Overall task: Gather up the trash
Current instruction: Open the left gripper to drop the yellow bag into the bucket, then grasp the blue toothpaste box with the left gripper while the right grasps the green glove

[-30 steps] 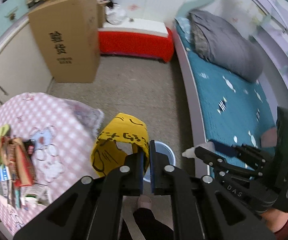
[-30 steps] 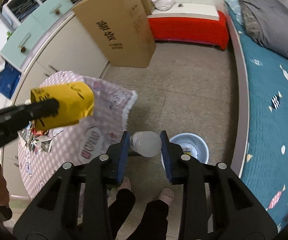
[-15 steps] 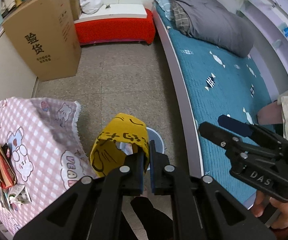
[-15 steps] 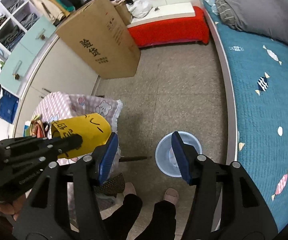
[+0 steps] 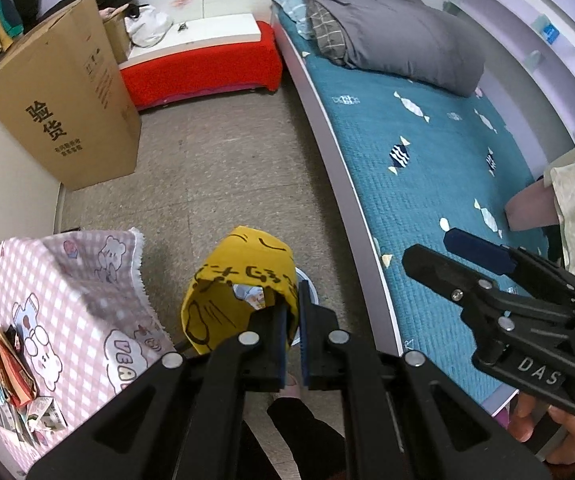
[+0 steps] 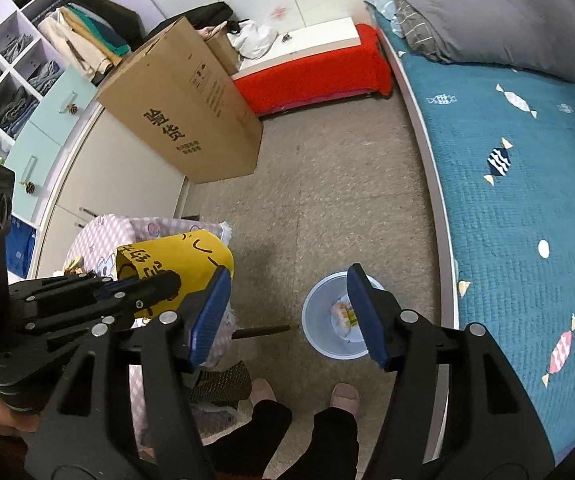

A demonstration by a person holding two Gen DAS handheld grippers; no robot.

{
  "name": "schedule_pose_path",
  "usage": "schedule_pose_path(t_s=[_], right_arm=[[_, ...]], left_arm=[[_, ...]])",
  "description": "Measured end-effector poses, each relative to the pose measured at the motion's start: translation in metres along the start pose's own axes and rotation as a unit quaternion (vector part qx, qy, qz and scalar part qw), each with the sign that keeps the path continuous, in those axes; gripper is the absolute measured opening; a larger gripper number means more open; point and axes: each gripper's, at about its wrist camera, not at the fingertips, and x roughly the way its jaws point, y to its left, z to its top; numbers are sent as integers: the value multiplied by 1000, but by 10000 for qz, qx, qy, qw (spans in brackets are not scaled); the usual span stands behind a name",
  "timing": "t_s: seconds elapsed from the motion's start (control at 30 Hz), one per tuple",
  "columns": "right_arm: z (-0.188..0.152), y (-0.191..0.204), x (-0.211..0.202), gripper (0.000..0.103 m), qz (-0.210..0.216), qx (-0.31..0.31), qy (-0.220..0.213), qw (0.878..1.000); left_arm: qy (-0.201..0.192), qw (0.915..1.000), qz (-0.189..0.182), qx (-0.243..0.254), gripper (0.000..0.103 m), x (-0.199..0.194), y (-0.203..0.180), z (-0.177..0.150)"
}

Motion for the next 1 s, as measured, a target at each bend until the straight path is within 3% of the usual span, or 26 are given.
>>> schedule_pose_path(t_s=[0.3, 0.37, 0.43, 0.53, 0.8, 1.0], right_arm=[[0, -10, -21, 63, -149, 193, -325, 9992], [-2, -13, -24, 63, -181, 242, -359, 9989], [-3, -15, -26, 63, -217, 277, -390, 9986], [-4, -15, -30, 64, -265, 256, -429, 9984], [-5, 1, -31, 65, -163, 124, -431, 9989], [-3, 38, -25, 65, -24, -99, -364, 9993]], left_arm=[[47, 9998, -147, 152, 10, 3, -17, 5], [55, 9998, -102, 183, 20, 3, -20, 7], [2, 9998, -55, 185, 44, 1, -22, 7], [-65, 9998, -19, 181, 57, -2, -23, 7], [-281, 9991, 292, 96, 69, -21, -9, -4], [-463, 9976, 470, -194, 70, -44, 26, -18]])
